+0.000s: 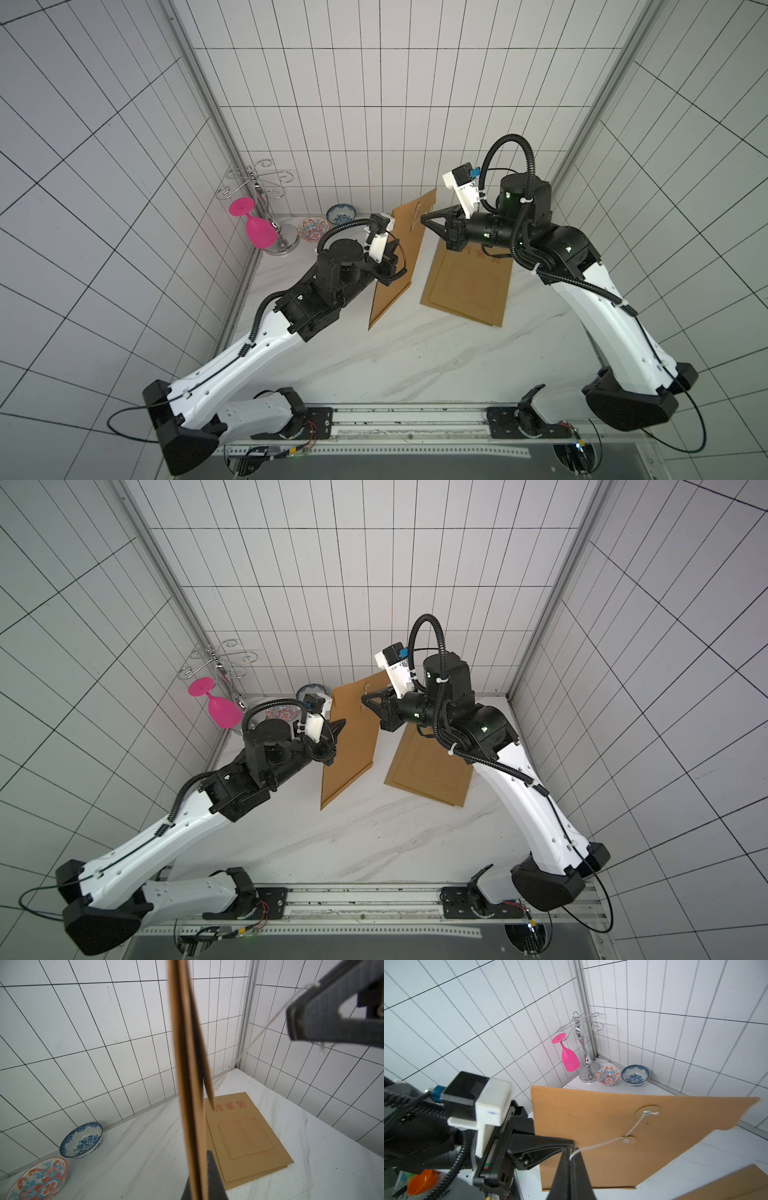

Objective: Open the file bag

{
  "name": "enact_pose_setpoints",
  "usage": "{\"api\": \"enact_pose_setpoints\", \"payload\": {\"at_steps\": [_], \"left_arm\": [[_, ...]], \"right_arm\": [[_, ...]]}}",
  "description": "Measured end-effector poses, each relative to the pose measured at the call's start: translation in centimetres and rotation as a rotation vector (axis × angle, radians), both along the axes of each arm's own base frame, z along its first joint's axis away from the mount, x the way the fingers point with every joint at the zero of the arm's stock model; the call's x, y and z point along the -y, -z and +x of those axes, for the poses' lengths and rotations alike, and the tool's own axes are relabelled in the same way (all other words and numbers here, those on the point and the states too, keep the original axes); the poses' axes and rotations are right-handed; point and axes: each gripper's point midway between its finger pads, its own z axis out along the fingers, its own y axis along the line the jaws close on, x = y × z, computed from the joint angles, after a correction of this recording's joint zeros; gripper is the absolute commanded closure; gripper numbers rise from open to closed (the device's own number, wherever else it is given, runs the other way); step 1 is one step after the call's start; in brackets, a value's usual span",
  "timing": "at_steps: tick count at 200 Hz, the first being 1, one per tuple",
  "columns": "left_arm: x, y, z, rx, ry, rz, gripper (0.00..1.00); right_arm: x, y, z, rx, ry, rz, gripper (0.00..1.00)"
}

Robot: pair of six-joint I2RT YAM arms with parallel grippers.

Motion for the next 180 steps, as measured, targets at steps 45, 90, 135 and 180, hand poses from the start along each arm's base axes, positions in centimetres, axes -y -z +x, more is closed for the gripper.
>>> {"api": "enact_pose_setpoints", "payload": {"at_steps": [45,90,135,180], "left_arm": [[0.5,-0.3,-0.7,0.014,0.056,0.006,1.00],[0.7,-0.5,-1.5,0.028,0.099,0.008,1.00],[0.6,-0.6,-2.3,0.039,0.132,0.010,1.00],[-0.2,-0.7,-1.9,0.033,0.146,-0.007,1.00]], "right_arm": [[2.7,0.6,2.9,-0.024,0.077,0.003,1.00],[4.2,0.6,3.9,-0.033,0.103,0.013,1.00],[4.6,0.6,4.1,-0.040,0.096,0.020,1.00],[5.0,1.2,5.0,-0.049,0.105,0.012,1.00]]}}
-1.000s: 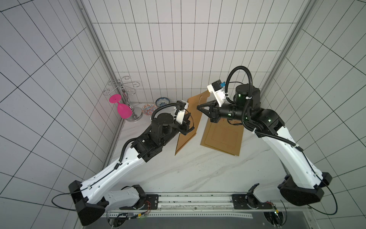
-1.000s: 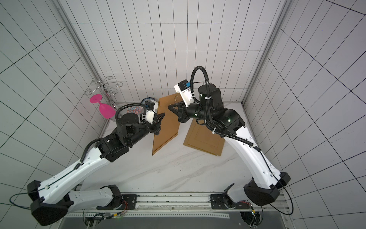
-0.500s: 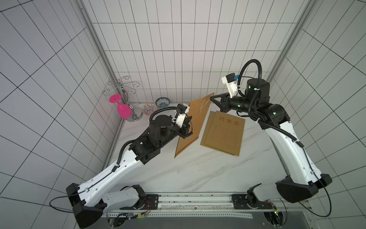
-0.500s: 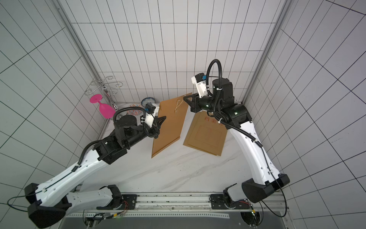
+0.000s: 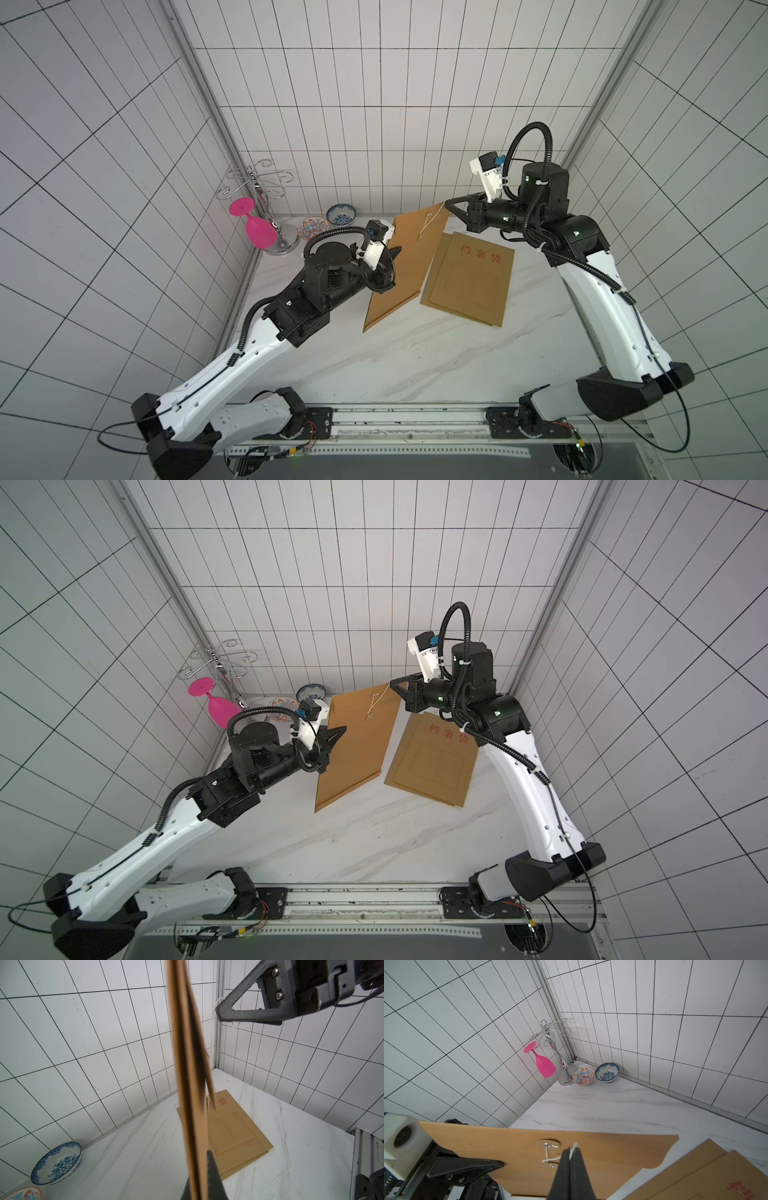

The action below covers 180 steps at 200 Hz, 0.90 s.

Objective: Open the file bag

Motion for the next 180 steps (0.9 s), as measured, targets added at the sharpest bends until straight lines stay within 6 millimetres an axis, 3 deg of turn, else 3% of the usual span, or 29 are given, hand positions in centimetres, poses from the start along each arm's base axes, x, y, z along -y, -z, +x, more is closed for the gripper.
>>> {"api": "enact_pose_setpoints", "payload": {"at_steps": [126,180], "left_arm": [[0.1,-0.3,-1.4,0.005,0.096,-0.013,1.00],[0.1,-0.5,-1.6,0.009,0.105,-0.015,1.00]], "right_arm": [[2.5,0.4,1.8,0.001,0.061,-0.012,1.00],[3.3,2.2,2.5,-0.039,0.082,-0.025,1.00]]}}
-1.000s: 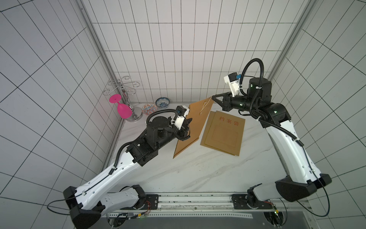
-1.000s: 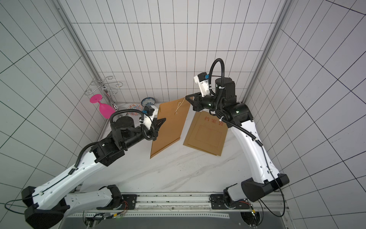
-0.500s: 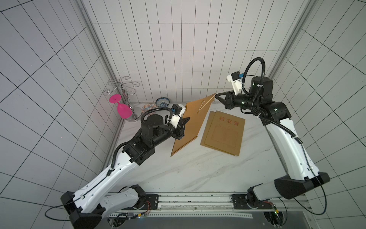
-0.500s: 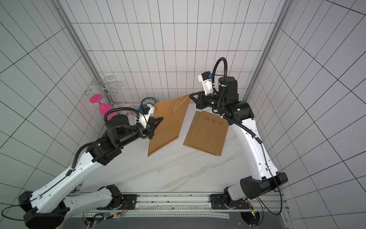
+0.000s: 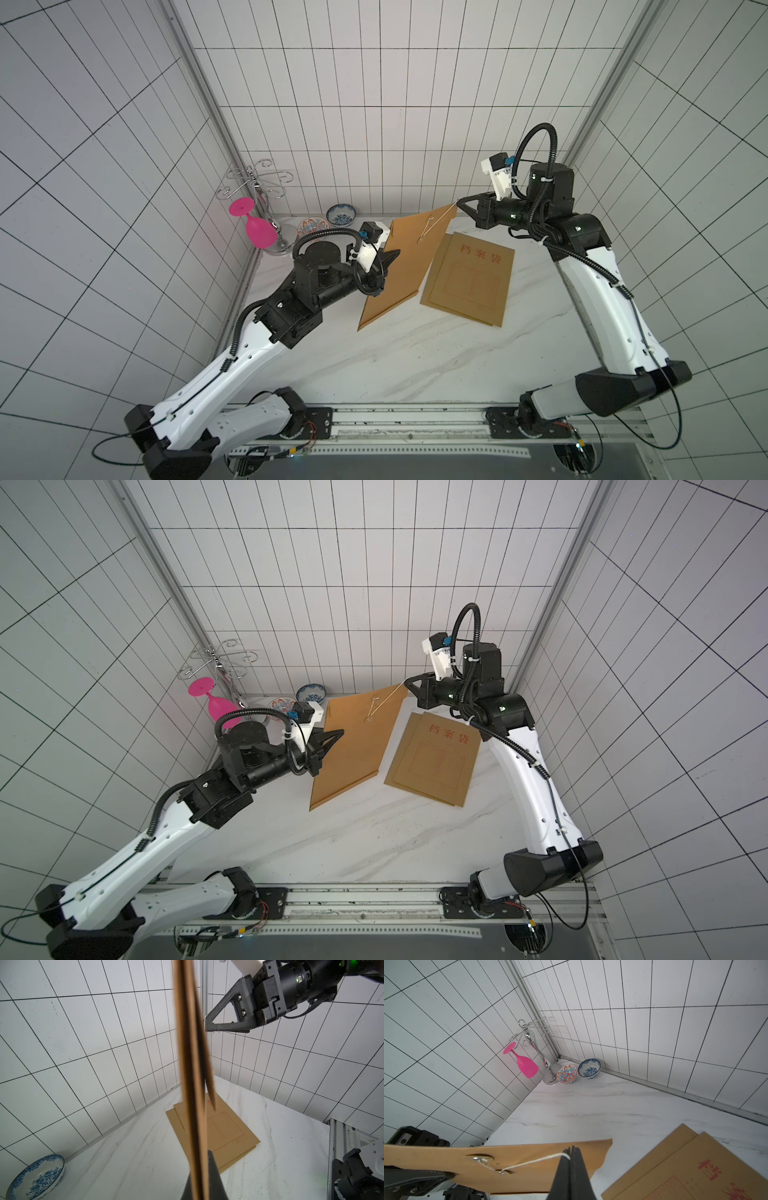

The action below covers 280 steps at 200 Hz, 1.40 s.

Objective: Open the file bag

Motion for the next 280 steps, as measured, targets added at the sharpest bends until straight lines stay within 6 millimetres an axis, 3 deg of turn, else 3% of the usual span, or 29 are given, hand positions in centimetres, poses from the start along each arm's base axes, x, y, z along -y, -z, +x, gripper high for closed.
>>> {"api": "enact_pose_setpoints", "payload": {"at_steps": [63,117,191,280], "left_arm": [[-0.4,-1.4,-0.1,0.002,0.009,-0.072,1.00],[-0.1,-3.2,0.1,-0.005,0.012,-0.142,1.00],[0.1,-6.1,0.1,0.025,0.025,-0.218,1.00],[1.1,-8.2,2.7,0.038,-0.026,-0.269,1.00]], "right_arm": [[0.3,3.5,-0.5,-0.071,0.000,-0.015,1.00],[0.3,4.3,-1.4,-0.074,-0.016,-0.006,1.00],[0.1,7.0,-1.7,-0.131,-0.025,-0.007,1.00],[-0.9,8.1,-2.5,-0.168,-0.071,0.024,1.00]]}}
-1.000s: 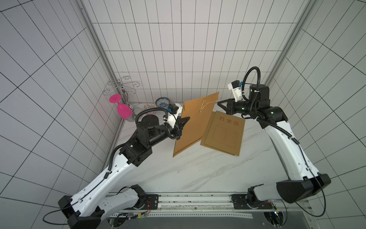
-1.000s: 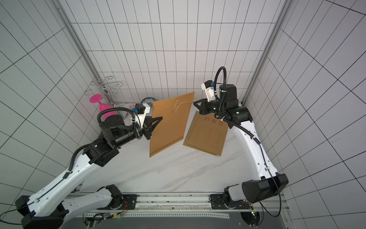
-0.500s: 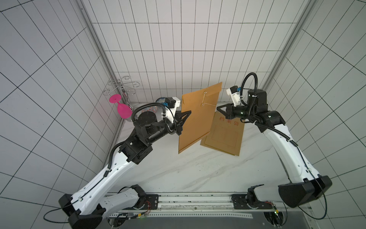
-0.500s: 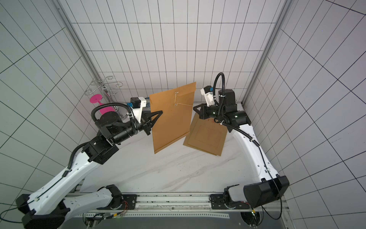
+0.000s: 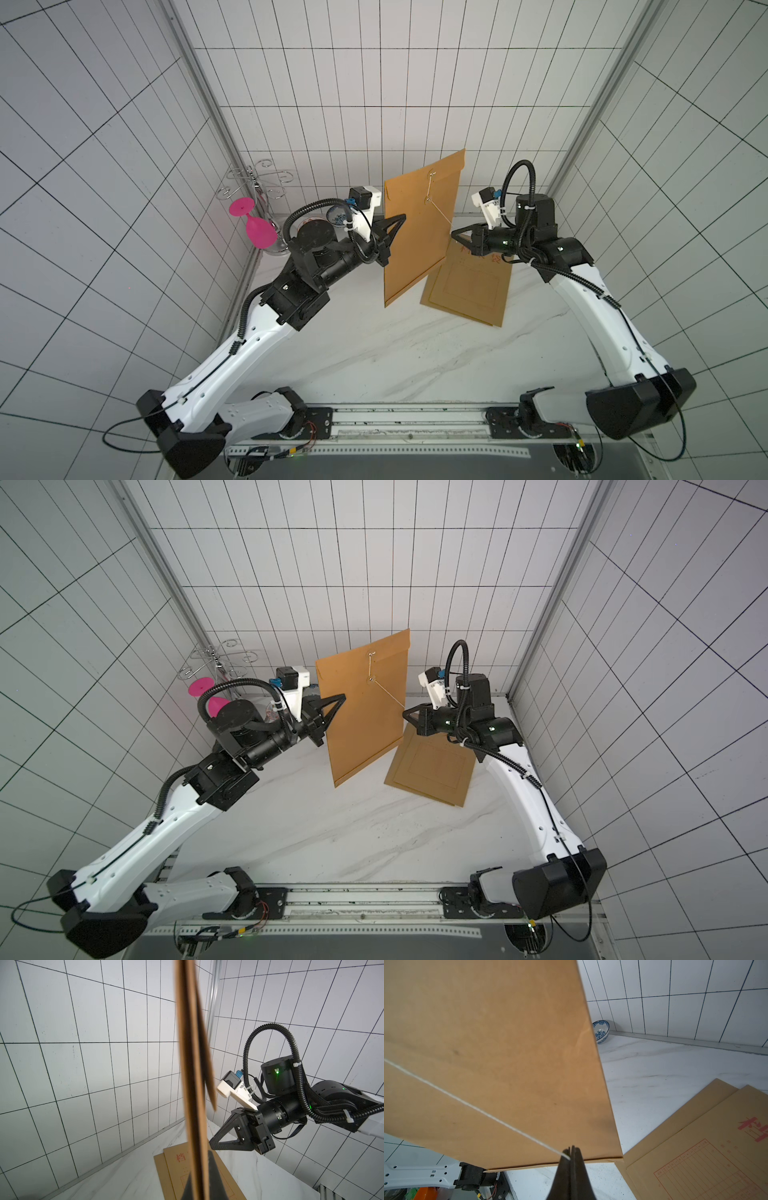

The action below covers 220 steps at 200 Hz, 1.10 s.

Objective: Open the file bag

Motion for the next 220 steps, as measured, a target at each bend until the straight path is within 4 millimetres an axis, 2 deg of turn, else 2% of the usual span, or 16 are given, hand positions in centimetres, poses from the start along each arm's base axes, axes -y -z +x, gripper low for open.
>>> {"api": "enact_pose_setpoints", "payload": {"at_steps": [69,157,220], "left_arm": [[0.8,-1.0,1.7,0.003,-0.028,-0.030,1.00],[1.2,1.1,4.1,-0.025,-0.101,0.014,1.00],[0.5,1.4,5.0,-0.025,-0.178,0.031,1.00]], "right_arm": [[-2.5,-0.3,-1.7,0.001,-0.071,0.008,1.00],[-6.3,-0.4,-4.5,-0.011,-0.176,0.019,1.00],[-8.5,-0.8,-6.3,-0.013,-0.241,0.038,1.00]]}}
